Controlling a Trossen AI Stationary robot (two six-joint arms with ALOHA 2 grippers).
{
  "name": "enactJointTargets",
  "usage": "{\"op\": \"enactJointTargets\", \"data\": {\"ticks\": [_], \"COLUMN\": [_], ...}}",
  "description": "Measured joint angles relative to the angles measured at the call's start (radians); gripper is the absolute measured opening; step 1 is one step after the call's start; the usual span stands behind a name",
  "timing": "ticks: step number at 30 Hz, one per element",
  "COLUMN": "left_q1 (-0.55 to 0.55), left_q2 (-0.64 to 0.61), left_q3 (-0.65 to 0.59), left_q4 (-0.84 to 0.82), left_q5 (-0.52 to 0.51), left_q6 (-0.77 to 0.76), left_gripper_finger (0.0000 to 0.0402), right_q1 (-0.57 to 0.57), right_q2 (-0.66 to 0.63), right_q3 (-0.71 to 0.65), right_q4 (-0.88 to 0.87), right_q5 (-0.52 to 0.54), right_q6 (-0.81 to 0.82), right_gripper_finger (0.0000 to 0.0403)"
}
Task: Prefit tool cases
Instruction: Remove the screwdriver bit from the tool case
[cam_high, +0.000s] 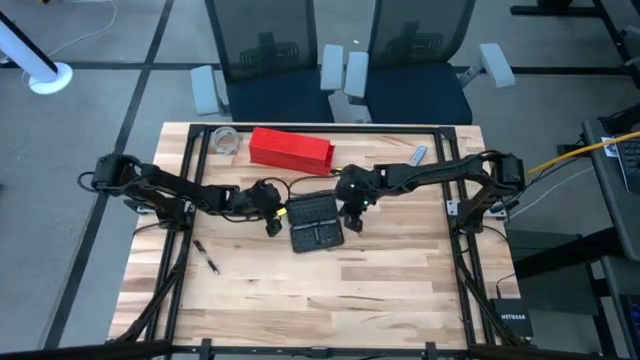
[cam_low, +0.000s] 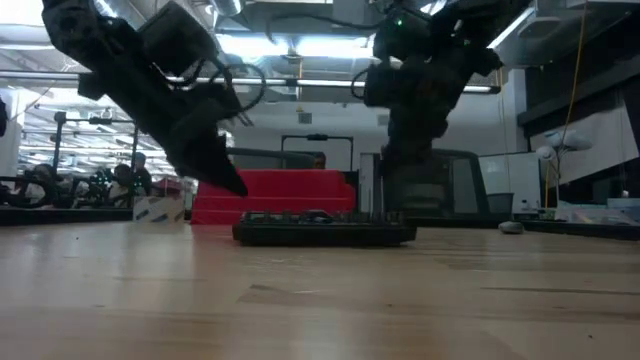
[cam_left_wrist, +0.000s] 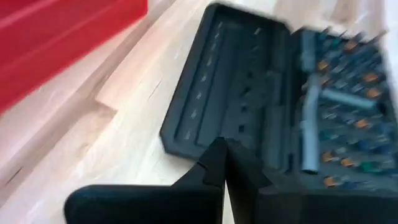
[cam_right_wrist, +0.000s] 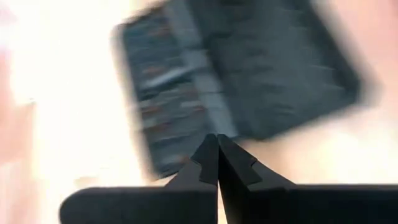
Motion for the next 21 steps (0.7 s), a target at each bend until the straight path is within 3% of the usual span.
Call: {"op": "enactJointTargets", "data": {"ticks": [3, 7, 16, 18, 21], "left_q1": [-0.021, -0.05, -0.081, -0.079, -0.079], "left_q2": [-0.054, -0.124, -0.236, -0.237, -0.236], "left_q3": [0.0, 0.0, 0.0, -0.001, -0.001], "left_q4": [-0.001, -0.037, -0.169, -0.185, -0.185], "left_q5": [0.001, 0.0, -0.063, -0.07, -0.071], "left_q6": [0.0, -0.004, -0.026, -0.028, -0.033], "left_gripper_finger": [0.0, 0.0, 0.0, 0.0, 0.0], "right_q1": [0.025, 0.071, 0.13, 0.134, 0.132], "right_q2": [-0.001, 0.034, 0.126, 0.126, 0.126], "right_q3": [0.021, 0.074, 0.211, 0.219, 0.219], "right_q4": [-0.023, -0.066, -0.253, -0.242, -0.25], "right_q5": [-0.06, 0.04, 0.244, 0.31, 0.328], "right_q6": [-0.086, -0.2, -0.407, -0.415, -0.417], "right_gripper_finger": [0.0, 0.0022, 0.0161, 0.017, 0.0153]}}
